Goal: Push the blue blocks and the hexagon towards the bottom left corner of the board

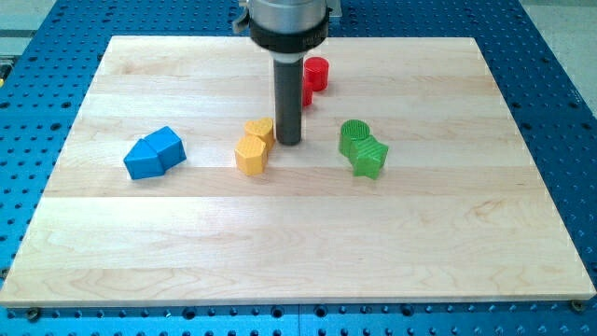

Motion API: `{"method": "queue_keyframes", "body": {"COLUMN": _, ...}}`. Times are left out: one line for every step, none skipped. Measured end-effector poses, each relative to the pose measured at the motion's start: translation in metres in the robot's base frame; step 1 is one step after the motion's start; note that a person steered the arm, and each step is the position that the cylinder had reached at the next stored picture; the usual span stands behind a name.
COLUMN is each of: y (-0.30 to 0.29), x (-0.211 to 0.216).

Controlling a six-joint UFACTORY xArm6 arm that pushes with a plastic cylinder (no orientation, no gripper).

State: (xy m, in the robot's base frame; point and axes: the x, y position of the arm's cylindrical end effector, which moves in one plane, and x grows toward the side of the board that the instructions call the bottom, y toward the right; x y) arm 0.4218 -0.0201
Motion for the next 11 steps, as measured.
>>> {"method": "queue_keyframes", "body": {"y": -0.063, "x": 0.038}}
{"method": "queue_keyframes", "body": {"y": -0.068, "x": 0.067}}
{"method": "queue_keyframes", "body": {"y": -0.119, "x": 0.108}}
{"method": "queue_keyframes", "body": {"y": -0.174, "x": 0.111}}
{"method": "queue_keyframes", "body": {"y": -0.170, "x": 0.060}}
{"method": "queue_keyframes", "body": {"y": -0.206, "x": 0.090}}
{"method": "queue_keyframes", "body": {"y": -0.192, "x": 0.118}}
{"method": "queue_keyframes", "body": {"y": -0.116, "x": 0.057}}
{"method": "queue_keyframes", "body": {"y": -0.074, "x": 0.001}}
{"method": "queue_keyframes", "body": {"y": -0.130, "x": 0.022}}
{"method": "queue_keyframes", "body": {"y": -0.140, "x": 0.029}}
